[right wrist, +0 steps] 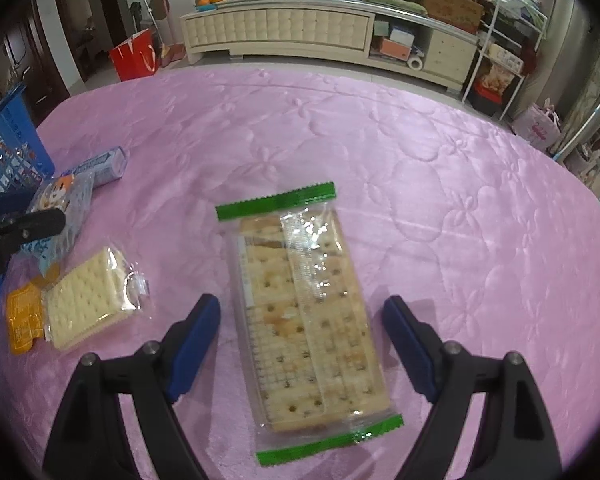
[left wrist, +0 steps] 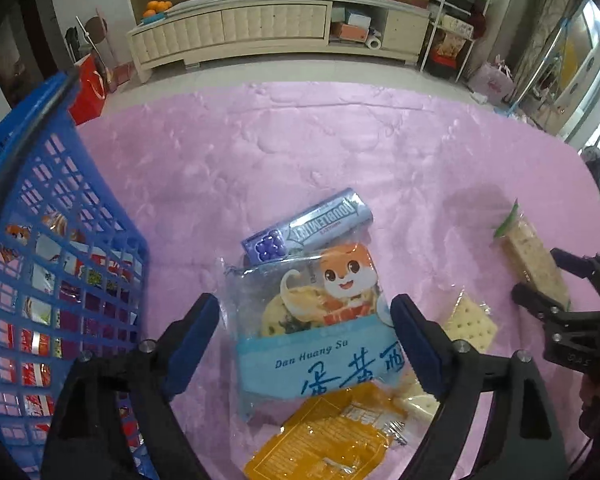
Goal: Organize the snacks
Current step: 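Grasp the green-ended cracker pack with the right tool while the left grasps the blue egg-yolk cake bag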
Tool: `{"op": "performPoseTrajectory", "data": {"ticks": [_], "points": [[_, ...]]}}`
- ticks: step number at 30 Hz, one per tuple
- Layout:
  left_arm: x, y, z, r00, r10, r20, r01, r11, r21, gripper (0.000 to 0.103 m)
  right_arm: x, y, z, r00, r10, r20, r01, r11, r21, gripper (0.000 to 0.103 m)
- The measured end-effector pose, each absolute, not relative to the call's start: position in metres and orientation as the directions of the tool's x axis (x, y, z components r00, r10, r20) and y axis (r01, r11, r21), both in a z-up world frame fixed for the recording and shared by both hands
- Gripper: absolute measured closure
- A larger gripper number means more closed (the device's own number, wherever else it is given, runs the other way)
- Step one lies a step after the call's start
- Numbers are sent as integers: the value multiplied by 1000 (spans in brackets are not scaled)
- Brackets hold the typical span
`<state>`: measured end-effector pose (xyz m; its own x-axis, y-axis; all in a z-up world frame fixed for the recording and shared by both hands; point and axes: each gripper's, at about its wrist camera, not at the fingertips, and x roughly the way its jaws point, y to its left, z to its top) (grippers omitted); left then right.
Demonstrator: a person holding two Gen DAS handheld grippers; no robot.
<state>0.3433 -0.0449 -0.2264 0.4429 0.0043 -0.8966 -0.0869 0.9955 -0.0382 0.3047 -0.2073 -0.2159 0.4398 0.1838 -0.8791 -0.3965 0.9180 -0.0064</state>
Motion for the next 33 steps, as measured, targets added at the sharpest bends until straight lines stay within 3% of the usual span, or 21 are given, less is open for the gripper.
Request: {"op": "performPoseTrajectory", "data": {"ticks": [6,7,9,11,12,23,33], "points": [[347,-50,-231,420,33,-907,-90,996,-6,18,298,-204,-217,448,187,-874,-410,912,-15,17],[348,-51,-232,417,39,-908,-100,995,-3,22,296,-203,-217,452,189,-872,-412,911,-16,18],[346,-57,-233,413,50,-909,-95,995,12,30,293,-200,-216,454,191,-870,-420,907,-20,26],[342,-67,-233,430,87,-899,-62,996,67,33,290,-197,-213,446,180,-877,-416,909,-25,42],[339,-69,-232,435,94,-895,-55,995,78,34,291,-196,-212,442,177,-879,-417,908,-27,42],[327,-77,-221,454,58,-889,-23,998,53,38,284,-197,-192,451,265,-853,-391,917,78,44],[284,-85,-167,548,21,-836,13,999,33,38,241,-177,-142,500,296,-814,-415,907,75,44]]}}
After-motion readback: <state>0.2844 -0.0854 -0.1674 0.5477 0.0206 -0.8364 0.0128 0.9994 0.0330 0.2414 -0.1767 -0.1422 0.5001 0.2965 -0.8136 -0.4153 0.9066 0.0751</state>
